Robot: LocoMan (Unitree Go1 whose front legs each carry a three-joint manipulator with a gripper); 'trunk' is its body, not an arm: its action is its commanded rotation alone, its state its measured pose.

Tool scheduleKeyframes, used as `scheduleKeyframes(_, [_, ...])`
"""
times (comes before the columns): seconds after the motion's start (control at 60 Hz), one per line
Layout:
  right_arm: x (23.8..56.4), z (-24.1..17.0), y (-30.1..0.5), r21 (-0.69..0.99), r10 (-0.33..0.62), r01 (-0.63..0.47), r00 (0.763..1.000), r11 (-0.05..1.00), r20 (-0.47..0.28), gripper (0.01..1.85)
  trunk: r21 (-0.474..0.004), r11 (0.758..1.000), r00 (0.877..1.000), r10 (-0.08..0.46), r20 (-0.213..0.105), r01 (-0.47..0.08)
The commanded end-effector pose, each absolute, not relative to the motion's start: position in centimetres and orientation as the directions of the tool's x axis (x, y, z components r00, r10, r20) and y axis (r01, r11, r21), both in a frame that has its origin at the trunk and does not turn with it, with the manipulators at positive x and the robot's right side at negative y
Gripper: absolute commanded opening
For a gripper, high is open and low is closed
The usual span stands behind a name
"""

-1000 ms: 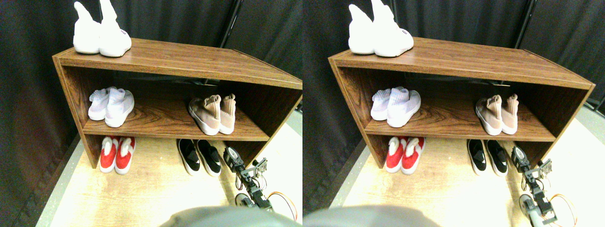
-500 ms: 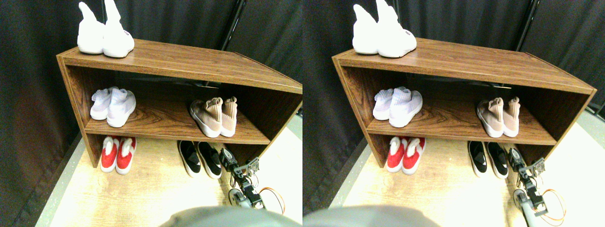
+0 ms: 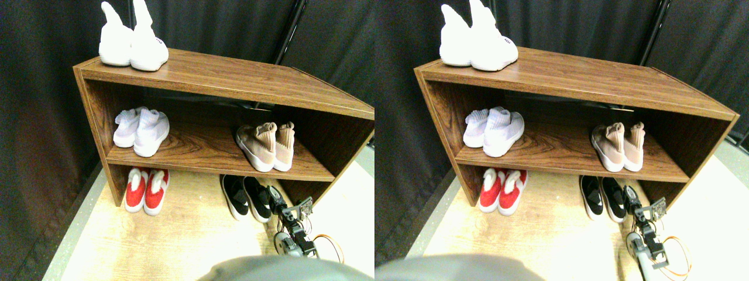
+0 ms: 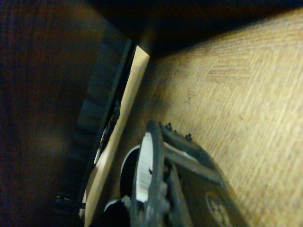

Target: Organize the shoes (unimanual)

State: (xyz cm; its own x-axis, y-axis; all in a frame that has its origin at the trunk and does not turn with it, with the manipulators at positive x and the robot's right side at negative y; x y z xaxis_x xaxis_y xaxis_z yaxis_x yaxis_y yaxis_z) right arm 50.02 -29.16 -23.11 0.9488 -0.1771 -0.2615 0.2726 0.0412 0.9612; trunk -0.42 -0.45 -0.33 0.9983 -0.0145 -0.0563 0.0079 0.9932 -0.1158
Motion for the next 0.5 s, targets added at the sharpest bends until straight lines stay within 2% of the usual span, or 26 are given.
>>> scheduleKeyframes(0.017, [50.26,-22.18,-28.5,0.972,-0.147,0.23,0.964,0.052,-0.22,0.06,-0.141,0.99,0.997,-0.001,-0.078,-0.01])
scheduleKeyframes(0.5, [49.76,-21.85,-27.53,0.975,-0.115,0.212,0.972,0.061,-0.204,0.06,-0.143,0.99,0.997,-0.002,-0.078,-0.009])
